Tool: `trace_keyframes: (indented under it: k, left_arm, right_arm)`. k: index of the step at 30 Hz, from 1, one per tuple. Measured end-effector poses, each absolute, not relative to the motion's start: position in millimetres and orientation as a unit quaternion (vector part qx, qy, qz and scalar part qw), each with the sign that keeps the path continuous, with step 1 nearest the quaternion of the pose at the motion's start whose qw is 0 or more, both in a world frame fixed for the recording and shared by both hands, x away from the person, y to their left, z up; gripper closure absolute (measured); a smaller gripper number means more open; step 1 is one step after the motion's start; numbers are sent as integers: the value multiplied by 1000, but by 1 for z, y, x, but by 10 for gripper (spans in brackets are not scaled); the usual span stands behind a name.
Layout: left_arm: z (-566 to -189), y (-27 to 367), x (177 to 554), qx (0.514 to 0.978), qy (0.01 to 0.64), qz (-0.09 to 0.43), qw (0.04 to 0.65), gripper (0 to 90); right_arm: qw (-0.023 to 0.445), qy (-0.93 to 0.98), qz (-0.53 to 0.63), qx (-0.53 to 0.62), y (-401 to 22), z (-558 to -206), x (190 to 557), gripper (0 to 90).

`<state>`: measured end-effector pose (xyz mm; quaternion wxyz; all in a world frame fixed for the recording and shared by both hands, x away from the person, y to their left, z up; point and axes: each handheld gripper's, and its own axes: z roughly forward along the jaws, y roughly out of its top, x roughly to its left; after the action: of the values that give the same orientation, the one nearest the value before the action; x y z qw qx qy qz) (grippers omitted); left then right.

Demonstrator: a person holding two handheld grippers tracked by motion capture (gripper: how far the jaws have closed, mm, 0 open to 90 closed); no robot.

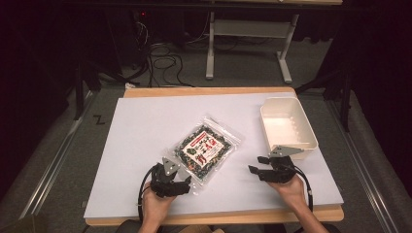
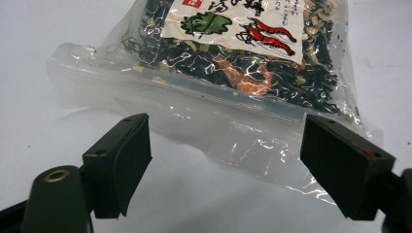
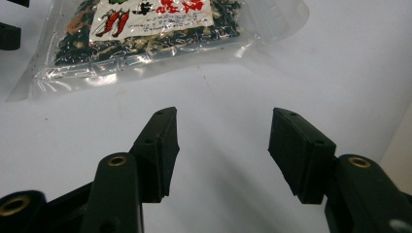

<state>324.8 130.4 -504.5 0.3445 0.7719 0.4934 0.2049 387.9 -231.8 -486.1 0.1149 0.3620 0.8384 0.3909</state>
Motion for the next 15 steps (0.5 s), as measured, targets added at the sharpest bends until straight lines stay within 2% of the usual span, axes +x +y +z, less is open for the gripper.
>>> trace_keyframes:
  k: [15]
  left_arm:
    - [-507,133,330,772,501,203,336,192]
  right_arm:
    - [119,853,359,359,-197,-472,421,372]
